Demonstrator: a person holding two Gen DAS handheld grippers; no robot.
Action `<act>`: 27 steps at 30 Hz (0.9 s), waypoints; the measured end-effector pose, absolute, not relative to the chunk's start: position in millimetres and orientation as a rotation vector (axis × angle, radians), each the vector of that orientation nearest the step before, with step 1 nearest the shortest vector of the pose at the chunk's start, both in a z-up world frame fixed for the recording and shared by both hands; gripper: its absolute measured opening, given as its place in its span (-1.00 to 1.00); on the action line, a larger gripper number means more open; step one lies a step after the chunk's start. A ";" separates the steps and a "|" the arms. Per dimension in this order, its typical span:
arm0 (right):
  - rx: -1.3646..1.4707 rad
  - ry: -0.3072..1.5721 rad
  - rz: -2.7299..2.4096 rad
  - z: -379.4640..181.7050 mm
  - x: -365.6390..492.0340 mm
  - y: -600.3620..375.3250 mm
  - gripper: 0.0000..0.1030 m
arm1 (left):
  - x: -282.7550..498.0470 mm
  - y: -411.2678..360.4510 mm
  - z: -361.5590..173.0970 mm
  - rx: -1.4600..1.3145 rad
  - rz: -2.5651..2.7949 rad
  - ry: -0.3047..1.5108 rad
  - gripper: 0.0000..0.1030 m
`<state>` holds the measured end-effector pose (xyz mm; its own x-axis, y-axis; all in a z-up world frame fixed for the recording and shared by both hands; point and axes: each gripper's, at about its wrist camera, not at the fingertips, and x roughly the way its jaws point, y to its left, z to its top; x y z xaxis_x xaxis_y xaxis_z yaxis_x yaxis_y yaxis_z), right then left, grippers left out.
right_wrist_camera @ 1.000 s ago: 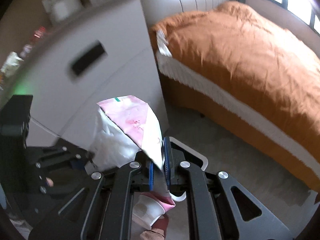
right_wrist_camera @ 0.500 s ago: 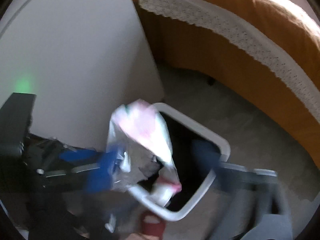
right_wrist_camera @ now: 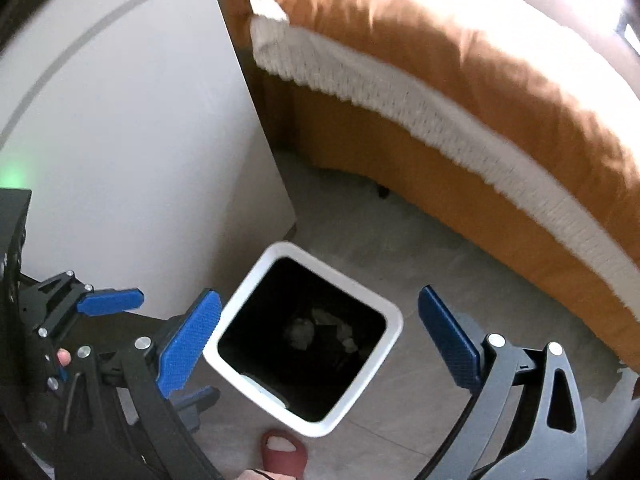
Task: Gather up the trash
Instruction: 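Return both tools from the bin to the desk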
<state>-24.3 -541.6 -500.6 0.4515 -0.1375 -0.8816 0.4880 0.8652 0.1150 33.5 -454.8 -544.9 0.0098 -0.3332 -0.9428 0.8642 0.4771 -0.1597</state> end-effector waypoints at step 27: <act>0.124 0.553 -0.008 -134.4 -10.9 -362.9 0.91 | 44.3 -220.1 -157.7 0.161 -0.518 0.799 0.91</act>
<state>-10.9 -362.9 -134.4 0.8511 0.0258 -0.5244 0.0408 0.9925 0.1149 44.3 -220.1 -157.7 0.5806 -0.3815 -0.7192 0.5008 0.8639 -0.0540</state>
